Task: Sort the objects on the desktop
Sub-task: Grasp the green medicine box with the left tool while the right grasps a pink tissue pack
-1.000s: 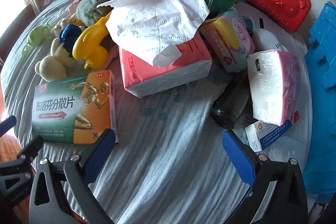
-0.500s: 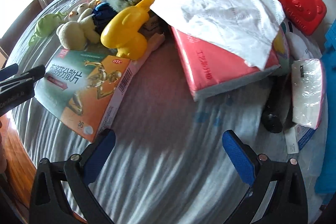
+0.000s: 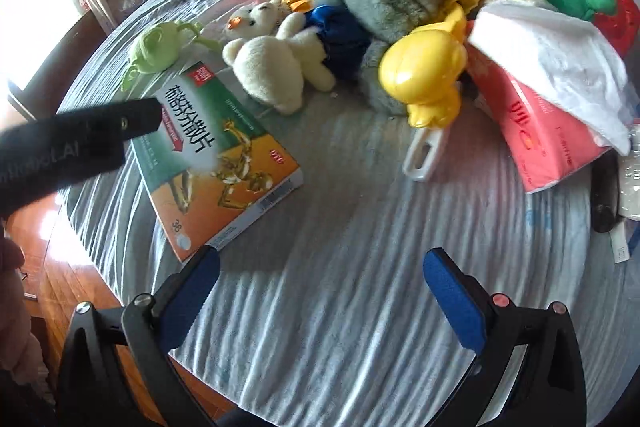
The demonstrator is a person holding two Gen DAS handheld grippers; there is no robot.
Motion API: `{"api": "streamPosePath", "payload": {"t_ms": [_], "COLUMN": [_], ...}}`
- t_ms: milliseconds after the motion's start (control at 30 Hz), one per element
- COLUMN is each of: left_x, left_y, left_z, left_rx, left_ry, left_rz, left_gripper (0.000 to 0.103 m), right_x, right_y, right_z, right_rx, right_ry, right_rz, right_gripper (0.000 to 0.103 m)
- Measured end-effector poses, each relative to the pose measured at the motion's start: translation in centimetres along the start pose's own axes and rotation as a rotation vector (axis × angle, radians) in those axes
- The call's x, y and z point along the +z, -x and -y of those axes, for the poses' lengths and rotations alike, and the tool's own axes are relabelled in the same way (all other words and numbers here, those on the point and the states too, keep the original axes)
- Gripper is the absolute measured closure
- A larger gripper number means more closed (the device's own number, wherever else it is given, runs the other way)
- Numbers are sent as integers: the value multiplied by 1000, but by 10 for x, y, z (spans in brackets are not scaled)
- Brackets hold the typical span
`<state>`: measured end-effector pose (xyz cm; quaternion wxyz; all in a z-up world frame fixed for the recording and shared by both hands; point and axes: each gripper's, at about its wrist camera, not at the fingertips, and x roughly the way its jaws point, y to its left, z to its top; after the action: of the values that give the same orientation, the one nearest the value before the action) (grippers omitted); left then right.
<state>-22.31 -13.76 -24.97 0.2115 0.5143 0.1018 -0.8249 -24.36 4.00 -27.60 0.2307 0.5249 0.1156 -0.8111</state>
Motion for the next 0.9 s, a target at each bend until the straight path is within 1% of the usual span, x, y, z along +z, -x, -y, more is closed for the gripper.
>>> {"api": "streamPosePath", "payload": {"t_ms": [167,267,300,467,567,733,867,900], "left_x": [-8,-11,-10,-3,1,8,11,11], "left_y": [-13,-24,-26,-35,-39,-42,-48,-48], "left_z": [27,43,48,70,80,81,70,68], "left_rx": [-6,-8,7,95,145,216,289,295], "left_ry": [62,104,110,133,155,235,298,307], "left_rz": [-71,-120,-120,-96,-88,-103,-106,-113], "left_gripper": [22,22,17,16,15,14,13,13], "right_x": [-4,0,4,29,44,56,60,61], "right_y": [35,47,47,37,20,-2,-19,-21], "right_z": [57,98,105,125,121,122,123,123], "right_rx": [-100,-140,-141,-101,-87,-38,-16,-12], "right_ry": [-55,-74,-71,23,89,147,164,164], "right_rz": [69,95,99,122,119,97,72,71], "right_gripper": [0,0,0,0,0,0,0,0]}}
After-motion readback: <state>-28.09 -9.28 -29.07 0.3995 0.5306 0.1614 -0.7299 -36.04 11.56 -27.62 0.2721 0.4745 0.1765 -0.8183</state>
